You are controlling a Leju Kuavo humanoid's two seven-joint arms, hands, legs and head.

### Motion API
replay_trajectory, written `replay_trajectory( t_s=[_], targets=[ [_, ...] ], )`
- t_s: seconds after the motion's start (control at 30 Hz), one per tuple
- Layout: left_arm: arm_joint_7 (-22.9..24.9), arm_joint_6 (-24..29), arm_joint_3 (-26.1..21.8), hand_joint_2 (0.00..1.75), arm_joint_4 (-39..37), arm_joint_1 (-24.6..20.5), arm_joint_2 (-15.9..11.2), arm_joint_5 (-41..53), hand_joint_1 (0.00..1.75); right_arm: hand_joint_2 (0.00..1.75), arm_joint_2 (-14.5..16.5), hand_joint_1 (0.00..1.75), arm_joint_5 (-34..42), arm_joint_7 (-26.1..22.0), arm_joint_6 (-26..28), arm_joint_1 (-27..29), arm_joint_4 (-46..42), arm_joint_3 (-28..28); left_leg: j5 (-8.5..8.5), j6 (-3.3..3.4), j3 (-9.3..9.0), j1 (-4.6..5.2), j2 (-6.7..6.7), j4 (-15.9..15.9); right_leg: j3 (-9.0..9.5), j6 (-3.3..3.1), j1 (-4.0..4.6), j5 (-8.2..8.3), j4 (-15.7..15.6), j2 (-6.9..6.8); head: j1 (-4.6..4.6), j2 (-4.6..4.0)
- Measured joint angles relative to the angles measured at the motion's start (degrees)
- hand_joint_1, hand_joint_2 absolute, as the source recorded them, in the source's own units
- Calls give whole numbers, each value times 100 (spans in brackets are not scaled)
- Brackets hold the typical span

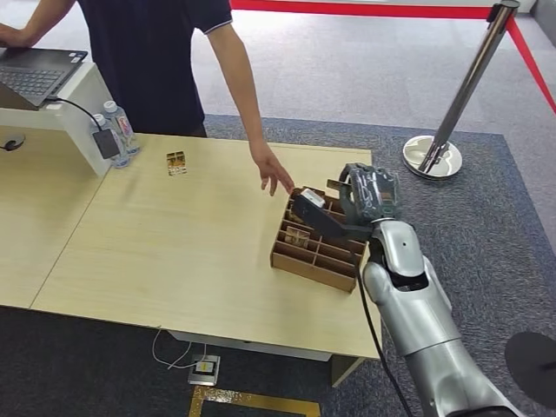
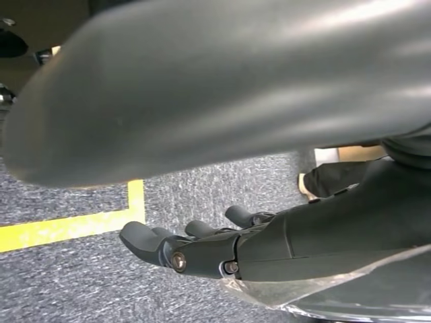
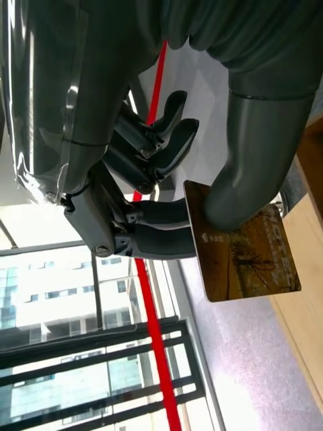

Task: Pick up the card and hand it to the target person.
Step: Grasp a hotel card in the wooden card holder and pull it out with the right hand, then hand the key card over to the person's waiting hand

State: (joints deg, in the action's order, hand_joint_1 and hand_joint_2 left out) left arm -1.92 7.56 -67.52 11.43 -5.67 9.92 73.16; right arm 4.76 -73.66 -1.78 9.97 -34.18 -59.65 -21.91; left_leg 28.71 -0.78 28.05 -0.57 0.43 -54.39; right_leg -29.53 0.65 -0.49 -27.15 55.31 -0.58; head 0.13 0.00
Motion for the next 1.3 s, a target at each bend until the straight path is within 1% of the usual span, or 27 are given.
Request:
replay_trajectory(
  t_s=[0.13,0.23,0.33,0.47,0.67,0.93,1.1,1.3],
  targets=[
    [-50,0,0,0,0,3,0,-28,0,175,-128,175,64,15,-214,27,-741,-263,0,0,1,0,0,0,-1,0,0,0,0,0,1,0],
    [-59,0,-1,0,0,0,0,-48,0,175,-174,175,109,-38,-267,-9,-1310,-535,0,0,2,-1,0,0,-2,-1,0,0,1,0,0,0],
    [-59,3,-4,0,0,-7,0,-74,0,175,-133,175,196,-124,-304,-167,-1671,-861,-1,-2,2,-2,1,0,-2,-1,0,-1,3,0,0,0],
    [-65,17,-12,0,0,-15,0,-99,0,175,32,175,343,-180,-312,-460,-1802,-1215,-5,-6,2,-3,1,1,-2,-3,1,1,4,0,1,0],
    [-55,29,-13,0,0,-28,0,-101,0,175,476,175,437,-196,-366,-796,-1706,-1485,-8,-7,3,-3,1,1,-2,-6,1,3,6,0,1,0],
    [16,66,-13,0,0,-30,2,-101,0,175,949,175,572,-310,-328,-1021,-1173,-1591,-8,-7,3,-3,1,1,-2,-6,1,3,5,0,1,0],
    [50,66,-13,0,0,-29,5,-87,0,175,1121,175,613,-341,-218,-1120,-745,-1597,-9,-6,3,-3,1,1,-2,-6,1,4,5,0,1,0],
    [57,66,-13,0,0,-29,9,-34,0,175,1192,175,623,-386,-21,-1195,-261,-1592,-9,-6,3,-3,0,0,-2,-5,1,4,5,0,1,0]
  ],
)
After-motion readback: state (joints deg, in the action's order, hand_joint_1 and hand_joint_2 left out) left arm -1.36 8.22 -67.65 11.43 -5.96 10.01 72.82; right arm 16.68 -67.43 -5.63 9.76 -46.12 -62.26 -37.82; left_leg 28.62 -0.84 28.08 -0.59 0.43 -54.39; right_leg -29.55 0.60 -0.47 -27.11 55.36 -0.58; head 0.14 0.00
